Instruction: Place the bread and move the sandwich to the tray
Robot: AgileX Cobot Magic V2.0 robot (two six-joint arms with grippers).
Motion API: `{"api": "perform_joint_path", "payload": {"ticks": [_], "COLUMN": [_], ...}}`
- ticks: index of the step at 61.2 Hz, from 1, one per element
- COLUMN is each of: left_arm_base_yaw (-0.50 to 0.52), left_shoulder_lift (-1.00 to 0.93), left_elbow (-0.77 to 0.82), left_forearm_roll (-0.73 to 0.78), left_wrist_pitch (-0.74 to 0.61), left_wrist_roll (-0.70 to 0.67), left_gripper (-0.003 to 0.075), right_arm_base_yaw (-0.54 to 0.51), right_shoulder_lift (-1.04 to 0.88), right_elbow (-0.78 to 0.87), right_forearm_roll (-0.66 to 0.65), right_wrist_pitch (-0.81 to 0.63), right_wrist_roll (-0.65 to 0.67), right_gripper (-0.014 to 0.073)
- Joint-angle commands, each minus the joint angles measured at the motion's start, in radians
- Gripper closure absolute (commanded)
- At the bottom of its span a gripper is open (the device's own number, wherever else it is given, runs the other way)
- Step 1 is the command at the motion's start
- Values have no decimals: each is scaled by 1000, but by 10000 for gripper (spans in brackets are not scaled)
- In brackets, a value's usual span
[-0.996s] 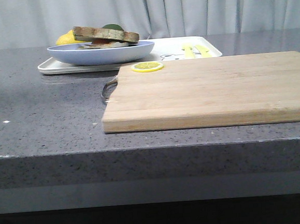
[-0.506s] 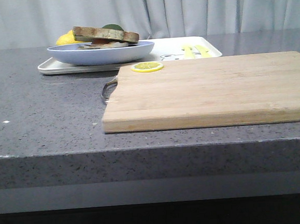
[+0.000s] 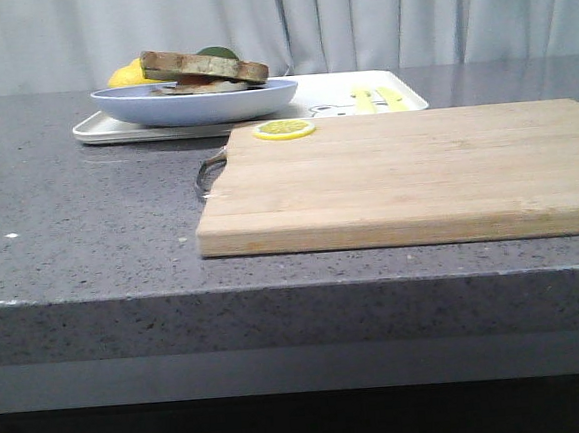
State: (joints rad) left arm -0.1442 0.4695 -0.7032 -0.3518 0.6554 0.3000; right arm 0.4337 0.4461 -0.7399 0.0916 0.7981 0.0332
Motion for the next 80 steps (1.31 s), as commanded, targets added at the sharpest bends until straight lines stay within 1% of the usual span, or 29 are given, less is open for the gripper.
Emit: {"api": "perform_joint_path", "payload": {"ticks": [1,20,22,26,28,33,37,40,43,69,74,80], "left_arm_base_yaw": [-7,-7,-7,-7,-7,-7,-7,-7,-7,-9,-15,3], "left_shoulder_lift": [4,4,4,4,4,4,4,4,4,3,-32,-98], "left_elbow": [-25,-25,-25,-25,-25,-25,-25,-25,-25,-25,-6,44], "left_forearm_roll": [-25,-25,-25,-25,-25,-25,-25,-25,-25,-25,-25,-25], "left_wrist_pitch": [-78,-80,-80,-80,-82,-87,-88,-88,-85,-89,-95,-97], "left_wrist_roll": [4,4,4,4,4,4,4,4,2,2,2,2], "left_gripper": [387,388,391,431,470,561,647,699,742,741,741,741], "right_arm_base_yaw": [-3,-3,-3,-3,-3,-3,-3,-3,-3,-3,-3,-3], "right_shoulder_lift": [4,4,4,4,4,4,4,4,4,4,4,4], "right_elbow": [-25,-25,-25,-25,-25,-25,-25,-25,-24,-23,-23,-23], "right_forearm_roll": [-3,3,3,3,3,3,3,3,3,3,5,5], "right_wrist_pitch": [-76,-76,-76,-75,-75,-74,-73,-73,-73,-72,-72,-72], "right_wrist_roll": [-3,-3,-3,-3,-3,-3,-3,-3,-3,-3,-3,-3], "right_gripper": [200,209,235,327,395,525,617,669,658,663,663,663]}}
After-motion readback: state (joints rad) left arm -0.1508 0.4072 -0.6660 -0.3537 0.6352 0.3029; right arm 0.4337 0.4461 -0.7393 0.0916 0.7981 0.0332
